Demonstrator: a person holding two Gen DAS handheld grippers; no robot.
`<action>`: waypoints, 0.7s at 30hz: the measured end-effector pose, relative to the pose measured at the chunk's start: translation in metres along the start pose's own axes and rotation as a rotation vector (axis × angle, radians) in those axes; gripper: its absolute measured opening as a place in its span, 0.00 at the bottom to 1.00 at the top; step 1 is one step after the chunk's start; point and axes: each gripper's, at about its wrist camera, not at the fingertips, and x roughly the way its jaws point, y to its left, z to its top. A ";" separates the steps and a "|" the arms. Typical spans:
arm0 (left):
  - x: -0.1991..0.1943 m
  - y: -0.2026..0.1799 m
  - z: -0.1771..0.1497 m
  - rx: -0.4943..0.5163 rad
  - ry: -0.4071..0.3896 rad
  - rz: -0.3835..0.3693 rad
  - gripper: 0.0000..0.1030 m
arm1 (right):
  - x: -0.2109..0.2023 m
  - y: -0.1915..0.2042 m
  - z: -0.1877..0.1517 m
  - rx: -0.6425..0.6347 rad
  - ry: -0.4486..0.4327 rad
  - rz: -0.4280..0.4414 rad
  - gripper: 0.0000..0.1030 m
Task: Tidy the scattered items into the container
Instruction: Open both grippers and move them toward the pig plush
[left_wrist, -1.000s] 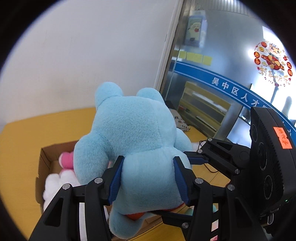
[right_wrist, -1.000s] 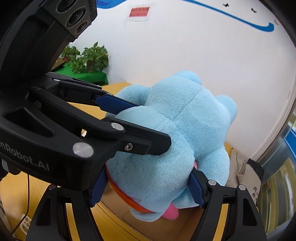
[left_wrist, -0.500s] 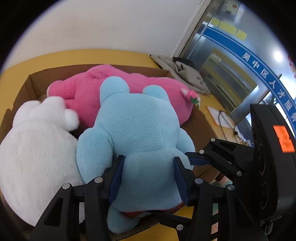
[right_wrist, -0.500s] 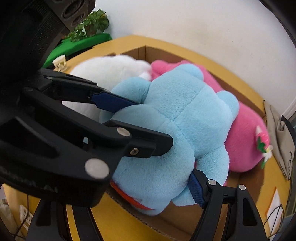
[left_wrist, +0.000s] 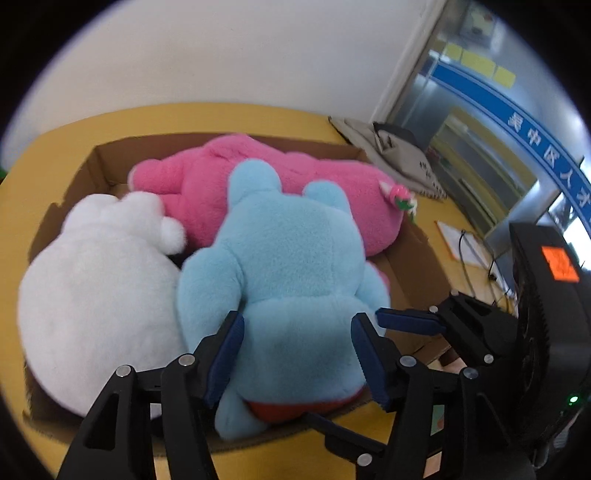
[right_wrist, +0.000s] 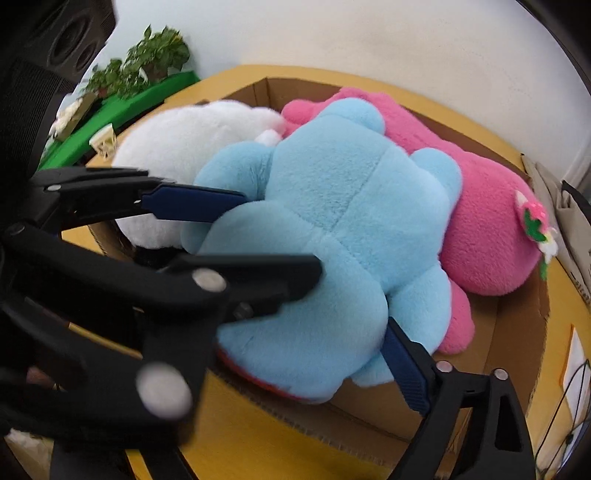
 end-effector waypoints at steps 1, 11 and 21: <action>-0.014 0.000 -0.001 0.005 -0.033 0.012 0.58 | -0.009 0.001 -0.002 -0.001 -0.021 -0.012 0.94; -0.154 -0.017 -0.044 0.005 -0.319 0.332 0.76 | -0.139 0.037 -0.030 0.142 -0.372 -0.161 1.00; -0.184 -0.028 -0.106 0.056 -0.342 0.349 0.76 | -0.190 0.094 -0.076 0.211 -0.415 -0.339 1.00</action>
